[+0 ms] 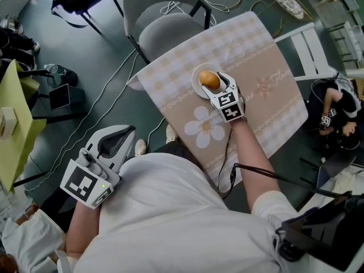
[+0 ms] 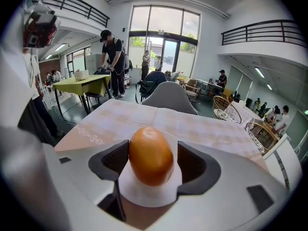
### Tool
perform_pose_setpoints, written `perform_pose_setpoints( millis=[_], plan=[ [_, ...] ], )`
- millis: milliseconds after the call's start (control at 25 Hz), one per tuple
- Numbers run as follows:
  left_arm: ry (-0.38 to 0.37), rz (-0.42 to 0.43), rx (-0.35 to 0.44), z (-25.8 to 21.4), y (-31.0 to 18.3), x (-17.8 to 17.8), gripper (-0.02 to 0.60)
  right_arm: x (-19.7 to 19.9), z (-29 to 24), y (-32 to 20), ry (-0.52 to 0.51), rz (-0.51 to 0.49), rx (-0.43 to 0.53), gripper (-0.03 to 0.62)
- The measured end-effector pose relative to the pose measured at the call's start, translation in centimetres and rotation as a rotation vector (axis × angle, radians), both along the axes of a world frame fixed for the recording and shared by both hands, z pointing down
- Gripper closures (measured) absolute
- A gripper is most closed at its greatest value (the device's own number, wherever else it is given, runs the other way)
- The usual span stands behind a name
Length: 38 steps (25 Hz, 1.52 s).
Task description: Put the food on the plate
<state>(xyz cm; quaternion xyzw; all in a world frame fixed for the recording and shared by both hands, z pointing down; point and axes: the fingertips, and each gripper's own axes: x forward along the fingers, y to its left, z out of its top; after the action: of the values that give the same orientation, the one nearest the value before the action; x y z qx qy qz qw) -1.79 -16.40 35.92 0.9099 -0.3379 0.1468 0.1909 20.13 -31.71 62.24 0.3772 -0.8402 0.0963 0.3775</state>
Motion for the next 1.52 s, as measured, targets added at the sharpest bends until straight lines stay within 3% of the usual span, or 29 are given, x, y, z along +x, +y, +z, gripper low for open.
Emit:
perform_pose_setpoints(
  millis=[680, 1000, 1280, 1520],
  plan=[
    [0.034, 0.055, 0.016, -0.6, 0.7, -0.4, 0.572, -0.4, -1.8, 1.7, 0.017, 0.029, 0.019, 0.279],
    [0.012, 0.175, 0.086, -1.4, 2.9, 0.5, 0.572, -0.4, -5.5, 3.7, 0.024, 0.083, 0.097, 0.283],
    [0.056, 0.221, 0.095, -2.1, 4.6, -0.6, 0.572, -1.8, -11.2, 7.8, 0.011, 0.134, 0.198, 0.499],
    [0.090, 0.245, 0.088, -2.3, 6.3, -2.9, 0.572, -4.7, -14.5, 12.9, -0.029, 0.171, 0.200, 0.565]
  ],
)
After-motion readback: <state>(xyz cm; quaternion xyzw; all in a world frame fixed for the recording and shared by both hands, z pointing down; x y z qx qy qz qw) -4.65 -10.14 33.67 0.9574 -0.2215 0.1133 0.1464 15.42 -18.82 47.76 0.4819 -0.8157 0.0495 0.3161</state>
